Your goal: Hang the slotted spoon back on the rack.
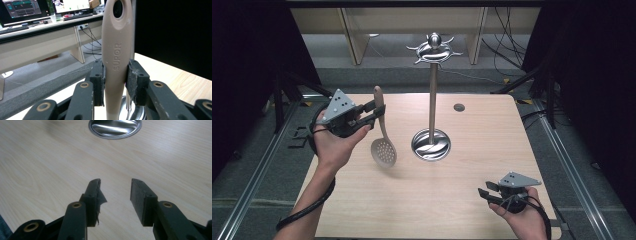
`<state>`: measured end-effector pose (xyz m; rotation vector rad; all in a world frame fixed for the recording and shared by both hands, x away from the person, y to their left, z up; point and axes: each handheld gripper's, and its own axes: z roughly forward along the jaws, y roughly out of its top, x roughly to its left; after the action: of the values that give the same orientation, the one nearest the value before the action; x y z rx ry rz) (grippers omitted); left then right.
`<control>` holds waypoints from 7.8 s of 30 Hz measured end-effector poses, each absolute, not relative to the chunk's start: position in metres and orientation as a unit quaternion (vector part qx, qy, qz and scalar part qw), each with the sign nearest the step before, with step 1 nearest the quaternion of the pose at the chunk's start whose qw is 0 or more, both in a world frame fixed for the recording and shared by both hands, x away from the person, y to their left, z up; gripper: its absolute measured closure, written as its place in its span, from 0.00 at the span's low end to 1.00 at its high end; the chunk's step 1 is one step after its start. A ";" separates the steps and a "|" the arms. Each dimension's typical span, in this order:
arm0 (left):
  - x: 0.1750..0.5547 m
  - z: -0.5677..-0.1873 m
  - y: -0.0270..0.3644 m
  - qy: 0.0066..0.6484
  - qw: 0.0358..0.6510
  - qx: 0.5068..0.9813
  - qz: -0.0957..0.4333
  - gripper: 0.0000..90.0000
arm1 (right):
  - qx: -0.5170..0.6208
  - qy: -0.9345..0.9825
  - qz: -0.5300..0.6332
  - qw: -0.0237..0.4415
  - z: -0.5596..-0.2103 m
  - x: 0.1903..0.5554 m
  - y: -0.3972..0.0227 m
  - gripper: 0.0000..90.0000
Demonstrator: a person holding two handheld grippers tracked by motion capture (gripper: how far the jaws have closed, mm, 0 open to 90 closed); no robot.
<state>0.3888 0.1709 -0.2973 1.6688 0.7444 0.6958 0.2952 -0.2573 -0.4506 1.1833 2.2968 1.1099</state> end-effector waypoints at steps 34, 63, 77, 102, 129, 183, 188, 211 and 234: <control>0.400 -0.286 0.150 0.307 0.565 0.709 0.290 0.76 | 0.419 0.802 0.395 0.161 -0.451 0.295 -0.257 0.64; 0.409 -0.279 0.136 0.302 0.568 0.710 0.286 0.76 | 0.420 0.801 0.394 0.162 -0.450 0.295 -0.258 0.63; 0.413 -0.274 0.129 0.298 0.572 0.709 0.287 0.76 | 0.424 0.799 0.397 0.158 -0.449 0.294 -0.258 0.63; 0.420 -0.265 0.119 0.292 0.573 0.711 0.285 0.76 | 0.419 0.799 0.397 0.167 -0.449 0.295 -0.259 0.63; 0.427 -0.256 0.105 0.288 0.573 0.715 0.280 0.76 | 0.425 0.796 0.399 0.161 -0.449 0.293 -0.257 0.63; 0.448 -0.258 0.089 0.304 0.572 0.718 0.255 0.76 | 0.421 0.797 0.402 0.157 -0.450 0.294 -0.257 0.63; 0.450 -0.260 0.089 0.301 0.576 0.717 0.254 0.75 | 0.420 0.798 0.402 0.158 -0.450 0.294 -0.257 0.63; 0.387 -0.317 0.149 0.280 0.576 0.716 0.279 0.48 | 0.429 0.796 0.398 0.158 -0.451 0.293 -0.255 0.62; 0.330 -0.470 0.199 0.313 0.438 0.809 0.236 0.44 | 0.417 0.804 0.393 0.161 -0.451 0.295 -0.257 0.61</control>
<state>0.3304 0.1986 -0.4702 2.0119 0.7780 0.5869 0.2946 -0.2570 -0.4509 1.1904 2.2947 1.1237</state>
